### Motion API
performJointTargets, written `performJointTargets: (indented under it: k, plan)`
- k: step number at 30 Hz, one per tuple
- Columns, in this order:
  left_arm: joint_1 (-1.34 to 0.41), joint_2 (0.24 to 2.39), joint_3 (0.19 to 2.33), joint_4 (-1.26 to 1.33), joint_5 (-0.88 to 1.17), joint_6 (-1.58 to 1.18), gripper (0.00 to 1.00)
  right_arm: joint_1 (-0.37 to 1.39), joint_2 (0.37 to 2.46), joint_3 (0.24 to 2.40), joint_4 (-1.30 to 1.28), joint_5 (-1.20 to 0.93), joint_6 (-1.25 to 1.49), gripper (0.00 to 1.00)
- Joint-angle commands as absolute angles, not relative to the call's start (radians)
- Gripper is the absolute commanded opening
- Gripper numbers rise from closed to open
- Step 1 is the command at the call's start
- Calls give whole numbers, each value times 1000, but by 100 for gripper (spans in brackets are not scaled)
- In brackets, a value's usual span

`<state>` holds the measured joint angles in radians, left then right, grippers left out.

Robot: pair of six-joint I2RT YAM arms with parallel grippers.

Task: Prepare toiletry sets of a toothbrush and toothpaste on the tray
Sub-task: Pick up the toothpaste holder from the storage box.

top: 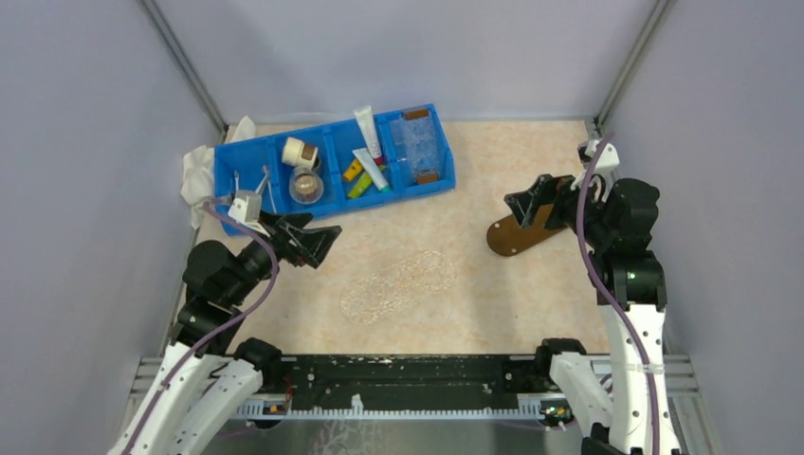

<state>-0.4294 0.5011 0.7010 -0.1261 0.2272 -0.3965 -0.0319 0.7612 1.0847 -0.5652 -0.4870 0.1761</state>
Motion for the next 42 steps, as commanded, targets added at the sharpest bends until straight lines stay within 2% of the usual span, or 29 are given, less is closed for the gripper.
performJointTargets:
  k: [1, 9, 15, 22, 29, 34, 39, 42]
  plan:
    - [-395, 471, 646, -29, 280, -499, 99, -47, 729, 1054, -456, -524, 179, 99]
    - [-371, 481, 570, 76, 298, -589, 100, -56, 730, 975, -366, -916, -46, 99]
    - [-366, 529, 541, 146, 242, -632, 100, -59, 777, 859, -141, -1036, 2, 99]
    - [-365, 662, 521, 245, 73, -688, 100, -60, 766, 790, -123, -994, -50, 98]
    - [-364, 891, 618, 235, -12, -746, 98, -62, 723, 767, -160, -887, -102, 98]
    - [-363, 1062, 708, 281, 67, -731, 97, -62, 713, 760, -155, -872, -97, 98]
    - [-365, 1246, 759, 615, 332, -635, 91, -62, 709, 740, -124, -877, -72, 97]
    - [-365, 1400, 884, 661, 408, -599, 91, -62, 709, 730, -113, -876, -65, 97]
